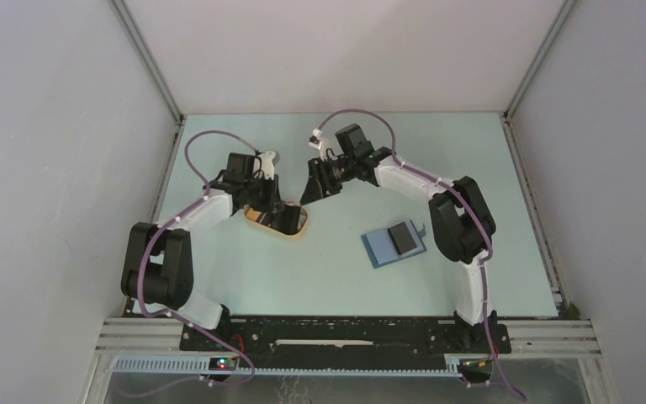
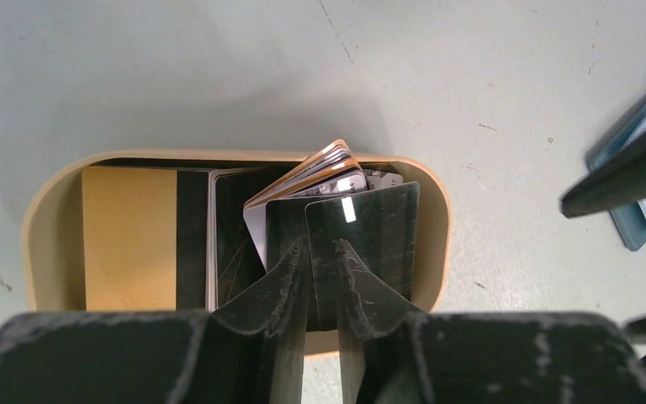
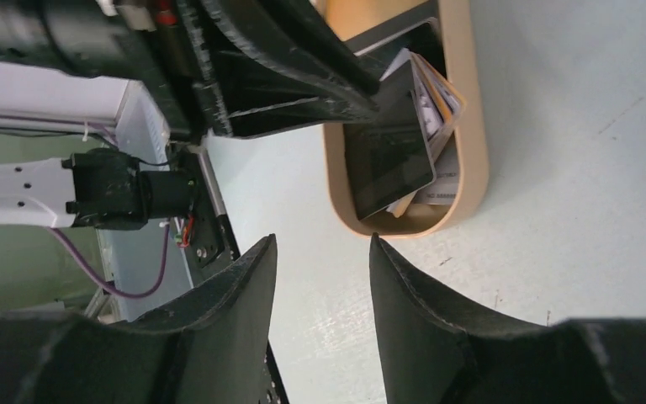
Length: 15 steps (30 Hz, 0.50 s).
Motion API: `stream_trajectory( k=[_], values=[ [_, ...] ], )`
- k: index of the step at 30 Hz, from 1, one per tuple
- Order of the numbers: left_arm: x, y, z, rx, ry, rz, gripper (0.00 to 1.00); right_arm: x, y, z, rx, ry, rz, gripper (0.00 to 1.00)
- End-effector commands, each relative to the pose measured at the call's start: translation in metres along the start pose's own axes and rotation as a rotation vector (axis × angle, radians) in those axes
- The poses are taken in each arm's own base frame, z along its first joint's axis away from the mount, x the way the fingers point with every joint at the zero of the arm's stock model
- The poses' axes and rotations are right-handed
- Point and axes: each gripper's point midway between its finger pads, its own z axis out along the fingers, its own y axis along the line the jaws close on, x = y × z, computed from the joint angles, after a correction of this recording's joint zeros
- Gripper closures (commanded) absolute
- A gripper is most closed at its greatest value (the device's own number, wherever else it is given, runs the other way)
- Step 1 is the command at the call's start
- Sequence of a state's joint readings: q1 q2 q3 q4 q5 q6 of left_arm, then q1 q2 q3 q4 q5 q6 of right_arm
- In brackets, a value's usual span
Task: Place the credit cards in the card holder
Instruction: Pick up the credit card from the storage box.
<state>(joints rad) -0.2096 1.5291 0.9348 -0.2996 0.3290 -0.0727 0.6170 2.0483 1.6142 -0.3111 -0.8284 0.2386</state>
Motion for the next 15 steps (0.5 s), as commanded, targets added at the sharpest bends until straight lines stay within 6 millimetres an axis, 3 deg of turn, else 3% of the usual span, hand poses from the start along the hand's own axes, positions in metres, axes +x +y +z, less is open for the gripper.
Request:
stream_trajectory(
  k=[1, 15],
  values=[
    [0.002, -0.005, 0.005, 0.054, 0.005, -0.022, 0.76, -0.01, -0.003, 0.01, 0.046, -0.013, 0.033, 0.46],
    [0.007, 0.002, 0.012, 0.057, 0.056, -0.063, 0.74, 0.0, -0.024, 0.037, 0.088, 0.048, 0.068, 0.48]
  ],
)
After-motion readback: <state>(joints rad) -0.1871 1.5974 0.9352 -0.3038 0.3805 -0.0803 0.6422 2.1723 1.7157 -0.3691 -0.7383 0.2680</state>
